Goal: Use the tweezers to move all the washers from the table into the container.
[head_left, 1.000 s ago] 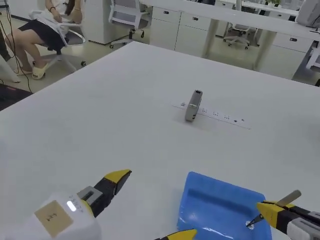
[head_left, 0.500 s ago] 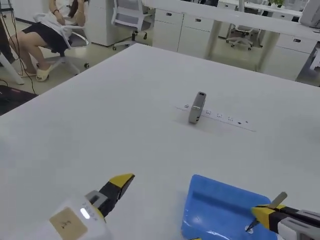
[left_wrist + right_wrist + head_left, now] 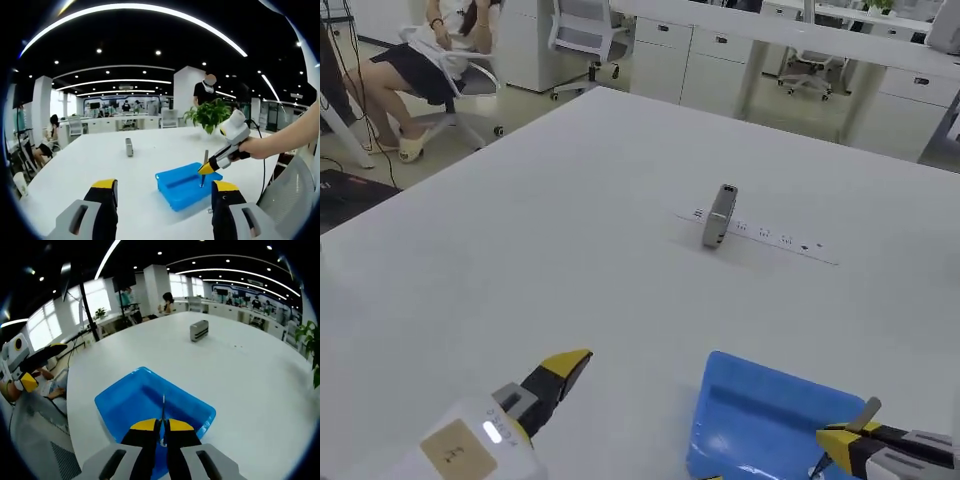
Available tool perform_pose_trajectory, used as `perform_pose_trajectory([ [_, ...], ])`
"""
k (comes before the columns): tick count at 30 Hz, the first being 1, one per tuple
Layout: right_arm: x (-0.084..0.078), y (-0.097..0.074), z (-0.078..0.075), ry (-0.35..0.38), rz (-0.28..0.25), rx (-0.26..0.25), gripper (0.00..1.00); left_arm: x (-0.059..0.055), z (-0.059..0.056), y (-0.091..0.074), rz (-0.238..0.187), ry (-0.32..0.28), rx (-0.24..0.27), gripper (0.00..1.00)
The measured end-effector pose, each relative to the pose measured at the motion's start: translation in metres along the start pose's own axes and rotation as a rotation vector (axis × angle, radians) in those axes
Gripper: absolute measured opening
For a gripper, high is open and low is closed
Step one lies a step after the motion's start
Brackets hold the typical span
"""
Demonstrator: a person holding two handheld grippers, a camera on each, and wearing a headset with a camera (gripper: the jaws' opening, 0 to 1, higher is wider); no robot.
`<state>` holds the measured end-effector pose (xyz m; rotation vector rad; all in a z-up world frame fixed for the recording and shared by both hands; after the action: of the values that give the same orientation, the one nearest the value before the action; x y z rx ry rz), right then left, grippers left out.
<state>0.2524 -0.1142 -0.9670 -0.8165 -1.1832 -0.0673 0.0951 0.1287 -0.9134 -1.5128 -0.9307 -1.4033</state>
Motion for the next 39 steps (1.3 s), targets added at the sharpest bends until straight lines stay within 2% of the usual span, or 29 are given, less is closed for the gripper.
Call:
perform_pose_trajectory([
  [7, 0.001, -0.001, 0.001, 0.002, -0.01, -0.003, 0.03, 0.0, 0.0, 0.0, 0.002, -0.001, -0.001, 0.77],
  [16, 0.013, -0.009, 0.006, -0.01, -0.062, -0.006, 0.03, 0.0, 0.0, 0.0, 0.004, -0.002, -0.001, 0.77],
  [27, 0.027, -0.029, 0.031, 0.009, -0.161, 0.009, 0.02, -0.001, -0.001, 0.0, 0.013, -0.004, -0.011, 0.76],
  [32, 0.03, -0.032, 0.042, -0.002, -0.173, 0.052, 0.02, -0.001, -0.001, 0.001, 0.014, -0.008, -0.019, 0.76],
  [39, 0.026, -0.034, 0.058, -0.042, -0.16, 0.108, 0.02, -0.003, -0.001, 0.002, 0.035, -0.014, -0.023, 0.76],
])
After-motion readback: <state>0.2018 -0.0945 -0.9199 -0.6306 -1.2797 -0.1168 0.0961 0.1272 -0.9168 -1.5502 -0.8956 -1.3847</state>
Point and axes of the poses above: the centre of the closed fingertips' face, and the gripper's own axes: y roughly forward along the fingers, z roughly to its left, x roughly out of its top, the point moved 10 cm from there along -y, roughly backward along the fingers, and after that the axes turned 7 degrees about -z, right-handed, at the moved point
